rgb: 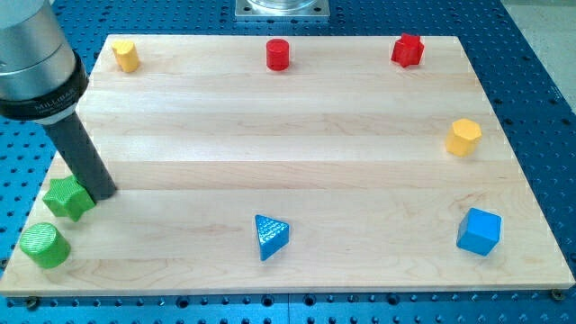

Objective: Push the cube into the triangle

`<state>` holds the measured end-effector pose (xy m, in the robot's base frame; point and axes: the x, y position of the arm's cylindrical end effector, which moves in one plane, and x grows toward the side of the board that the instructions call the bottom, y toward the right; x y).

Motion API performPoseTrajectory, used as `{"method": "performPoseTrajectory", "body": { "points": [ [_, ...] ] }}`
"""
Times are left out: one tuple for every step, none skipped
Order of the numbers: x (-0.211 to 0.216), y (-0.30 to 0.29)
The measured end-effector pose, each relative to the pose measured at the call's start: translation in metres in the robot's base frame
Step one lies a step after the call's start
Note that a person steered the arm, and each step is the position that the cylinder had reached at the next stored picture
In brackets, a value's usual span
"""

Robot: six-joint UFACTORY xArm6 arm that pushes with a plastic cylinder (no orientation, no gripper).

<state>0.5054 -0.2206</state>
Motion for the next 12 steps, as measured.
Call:
{"method": "performPoseTrajectory", "body": {
  "points": [
    [-0.036, 0.003],
    [-0.021, -0.041],
    [0.013, -0.028],
    [0.009, 0.013],
    [0.013, 0.101],
    [0.037, 0.188],
    [0.008, 0.264],
    [0.02, 0.38],
    [0.025, 0.509],
    [0.041, 0.563],
    [0.083, 0.488],
    [0.071, 0.407]
  ]
}}
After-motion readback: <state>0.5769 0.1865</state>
